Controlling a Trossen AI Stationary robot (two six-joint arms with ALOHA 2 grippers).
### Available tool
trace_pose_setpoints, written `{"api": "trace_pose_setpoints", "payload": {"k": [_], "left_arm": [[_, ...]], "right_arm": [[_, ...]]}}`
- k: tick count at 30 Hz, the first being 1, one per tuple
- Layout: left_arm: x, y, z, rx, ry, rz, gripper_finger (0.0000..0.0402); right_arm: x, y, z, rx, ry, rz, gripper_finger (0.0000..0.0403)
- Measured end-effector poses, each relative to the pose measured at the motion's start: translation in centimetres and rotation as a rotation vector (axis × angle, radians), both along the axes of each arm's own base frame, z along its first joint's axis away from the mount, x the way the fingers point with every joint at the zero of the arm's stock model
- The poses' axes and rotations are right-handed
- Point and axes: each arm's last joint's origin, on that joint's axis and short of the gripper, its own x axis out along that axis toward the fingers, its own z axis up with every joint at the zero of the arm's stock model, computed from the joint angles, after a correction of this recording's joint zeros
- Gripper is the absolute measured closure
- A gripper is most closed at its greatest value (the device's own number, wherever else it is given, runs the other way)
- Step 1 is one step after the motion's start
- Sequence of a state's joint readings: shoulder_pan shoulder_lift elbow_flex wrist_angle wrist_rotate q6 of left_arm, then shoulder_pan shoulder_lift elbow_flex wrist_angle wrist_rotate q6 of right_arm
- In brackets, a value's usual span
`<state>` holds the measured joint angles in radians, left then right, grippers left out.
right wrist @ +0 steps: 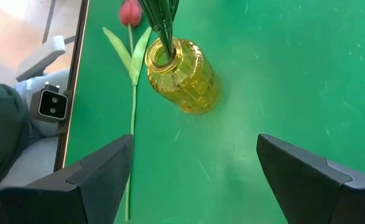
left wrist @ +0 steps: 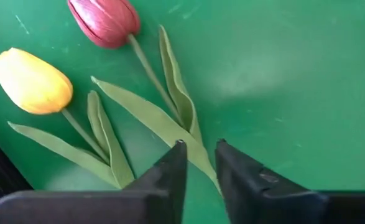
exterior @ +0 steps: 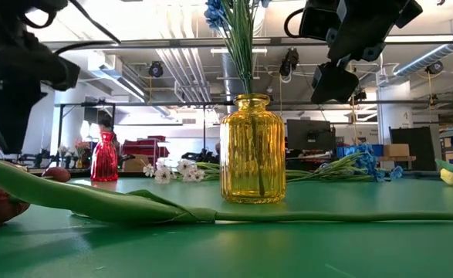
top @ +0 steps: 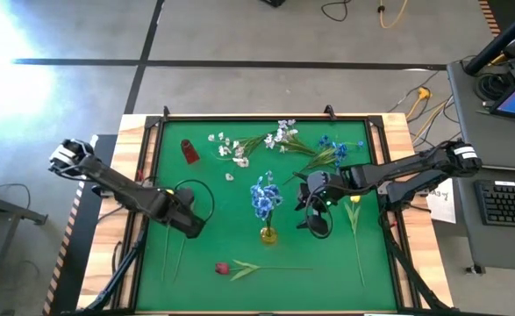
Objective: Sort flowers into vase by color
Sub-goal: Put the top red flower into the yellow vase
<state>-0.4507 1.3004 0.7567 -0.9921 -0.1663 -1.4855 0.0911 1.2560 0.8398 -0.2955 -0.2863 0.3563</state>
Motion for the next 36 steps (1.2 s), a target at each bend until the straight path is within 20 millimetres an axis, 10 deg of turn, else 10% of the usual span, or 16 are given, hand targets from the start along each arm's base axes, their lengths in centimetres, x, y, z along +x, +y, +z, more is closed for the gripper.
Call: {"api": "trace_pose_setpoints", "payload": {"k": [13,36], "left_arm": [[1.1,-0.2,-3.1,0.131,0.131,0.018,0.0194],[1.5,-0.4,-5.0,0.133,0.124,0.005,0.0364]], "right_arm": [[0.0,0.0,0.0,0.001,-0.001,0.000,0.0067],[0.2,0.0,0.1,0.002,-0.022,0.001,0.0067]]}}
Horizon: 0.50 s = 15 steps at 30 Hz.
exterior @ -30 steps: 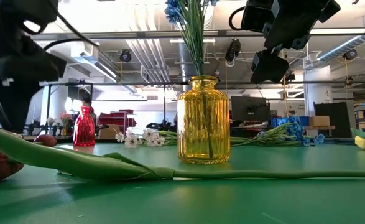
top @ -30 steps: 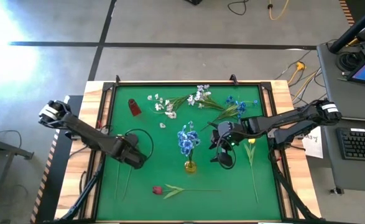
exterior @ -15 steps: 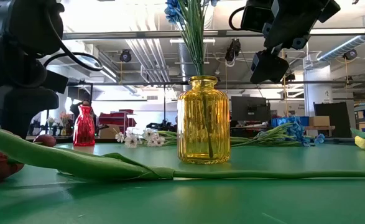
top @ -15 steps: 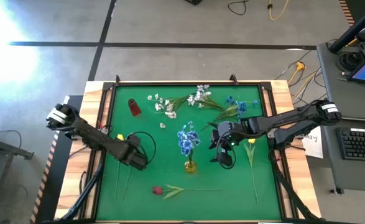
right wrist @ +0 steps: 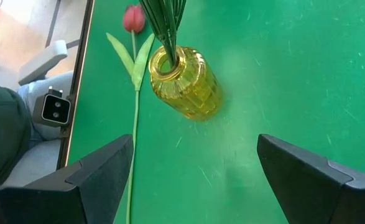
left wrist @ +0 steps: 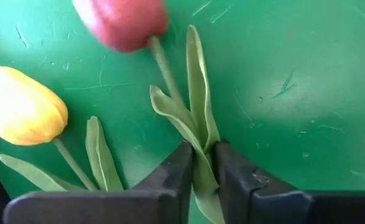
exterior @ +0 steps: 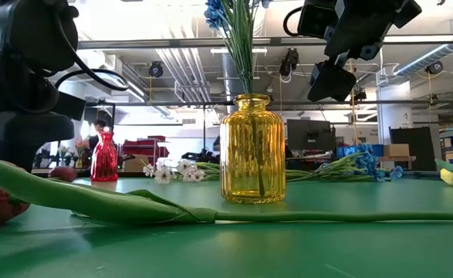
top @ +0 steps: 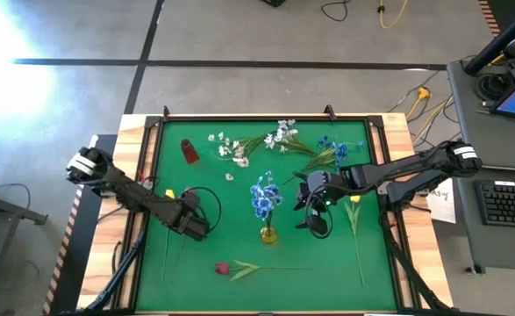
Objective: Sort flowers into vase by color
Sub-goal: Put the top red flower into the yellow vase
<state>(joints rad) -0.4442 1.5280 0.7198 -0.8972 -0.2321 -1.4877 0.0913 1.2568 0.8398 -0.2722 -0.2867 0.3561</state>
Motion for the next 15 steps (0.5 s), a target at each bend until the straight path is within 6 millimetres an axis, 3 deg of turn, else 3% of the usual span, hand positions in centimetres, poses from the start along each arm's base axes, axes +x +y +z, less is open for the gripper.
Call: {"api": "trace_pose_setpoints", "payload": {"k": [5,15], "left_arm": [[0.0,0.0,0.3,0.001,0.008,-0.035,0.0397],[0.0,0.2,3.2,0.018,-0.124,-0.076,0.0401]], "right_arm": [[0.0,0.0,0.0,0.000,0.000,0.000,0.0067],[0.0,0.0,0.0,-0.008,-0.004,0.008,0.0067]]}}
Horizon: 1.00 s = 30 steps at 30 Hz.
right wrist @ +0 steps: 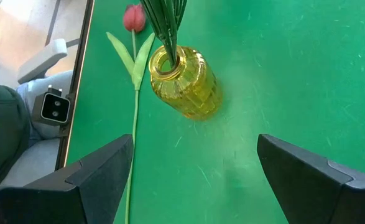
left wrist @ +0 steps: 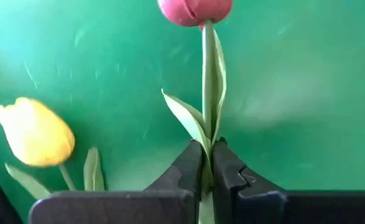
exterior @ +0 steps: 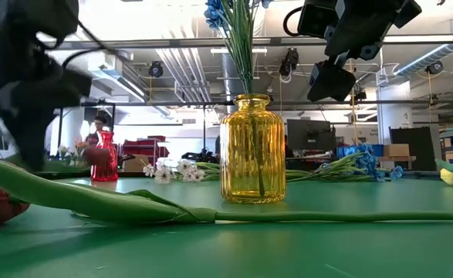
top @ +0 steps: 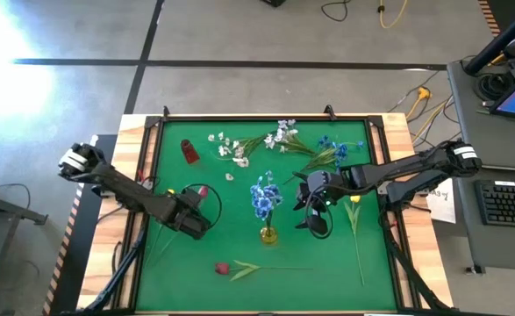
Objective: Sort flowers into vase by color
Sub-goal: Put the top red flower into the yellow vase
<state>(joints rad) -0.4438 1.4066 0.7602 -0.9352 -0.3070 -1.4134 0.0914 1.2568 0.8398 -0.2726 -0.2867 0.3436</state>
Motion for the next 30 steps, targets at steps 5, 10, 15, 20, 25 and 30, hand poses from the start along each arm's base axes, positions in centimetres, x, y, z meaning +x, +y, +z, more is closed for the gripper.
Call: {"api": "trace_pose_setpoints", "payload": {"k": [5,10,15,20,25,30], "left_arm": [[-0.3,0.5,2.9,0.048,-0.159,-0.040,0.0401],[-0.4,0.9,6.1,0.140,-0.394,-0.148,0.0402],[0.6,0.5,10.0,0.174,-0.750,-0.365,0.0402],[0.9,0.4,12.9,0.383,-0.968,-0.505,0.0402],[1.4,0.2,14.6,0.568,-1.129,-0.569,0.0402],[1.9,0.0,15.1,0.678,-1.298,-0.538,0.0401]], "right_arm": [[0.0,0.0,0.0,-0.004,-0.002,0.004,0.0067],[0.0,0.0,0.0,-0.021,-0.012,0.022,0.0067],[0.2,0.0,0.2,-0.051,-0.050,0.052,0.0067],[0.2,0.0,0.2,-0.071,-0.076,0.072,0.0067],[0.4,0.1,0.0,-0.074,-0.141,0.077,0.0067],[0.3,0.0,-0.7,-0.085,-0.171,0.049,0.0067]]}}
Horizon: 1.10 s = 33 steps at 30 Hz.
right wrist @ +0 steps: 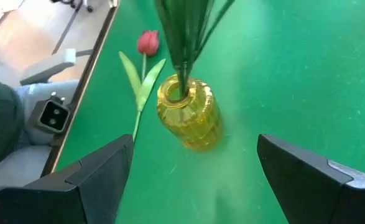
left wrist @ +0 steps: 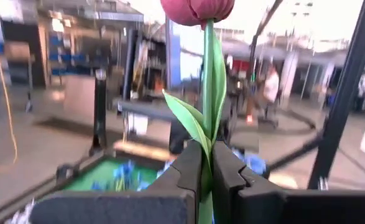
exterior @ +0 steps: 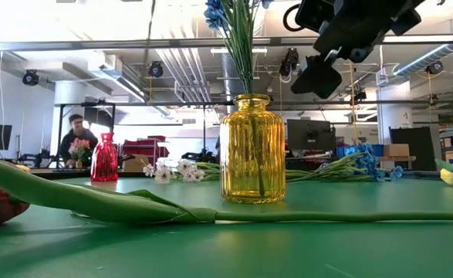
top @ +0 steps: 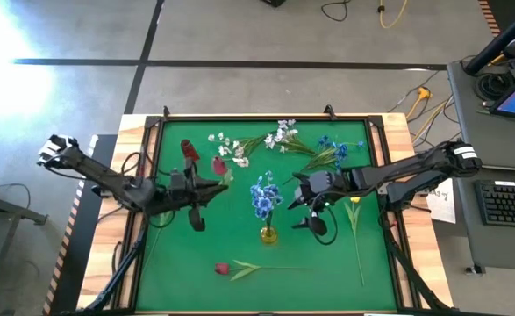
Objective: Sort flowers into vase by color
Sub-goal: Put the top red flower into the yellow vase
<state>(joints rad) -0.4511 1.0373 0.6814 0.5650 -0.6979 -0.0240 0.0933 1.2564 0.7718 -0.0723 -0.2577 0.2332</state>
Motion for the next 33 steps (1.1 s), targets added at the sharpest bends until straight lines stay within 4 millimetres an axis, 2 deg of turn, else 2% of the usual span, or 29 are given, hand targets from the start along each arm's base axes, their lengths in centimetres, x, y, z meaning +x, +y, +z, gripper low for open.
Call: {"api": "trace_pose_setpoints", "payload": {"k": [10,20,25,33], "left_arm": [[1.0,-1.0,-2.6,-0.001,-0.254,-0.148,0.0401],[3.3,-2.1,-5.8,-0.037,-0.309,-0.172,0.0401],[3.5,-2.4,-6.2,-0.017,-0.412,-0.224,0.0401],[4.6,-3.0,-6.7,0.017,-0.388,-0.238,0.0401]], "right_arm": [[0.3,-0.1,0.4,-0.035,-0.067,-0.043,0.0067],[0.4,-0.1,0.5,-0.038,-0.087,-0.039,0.0067],[0.4,-0.1,0.5,-0.032,-0.085,-0.043,0.0067],[0.4,-0.1,0.6,-0.030,-0.093,-0.043,0.0067]]}}
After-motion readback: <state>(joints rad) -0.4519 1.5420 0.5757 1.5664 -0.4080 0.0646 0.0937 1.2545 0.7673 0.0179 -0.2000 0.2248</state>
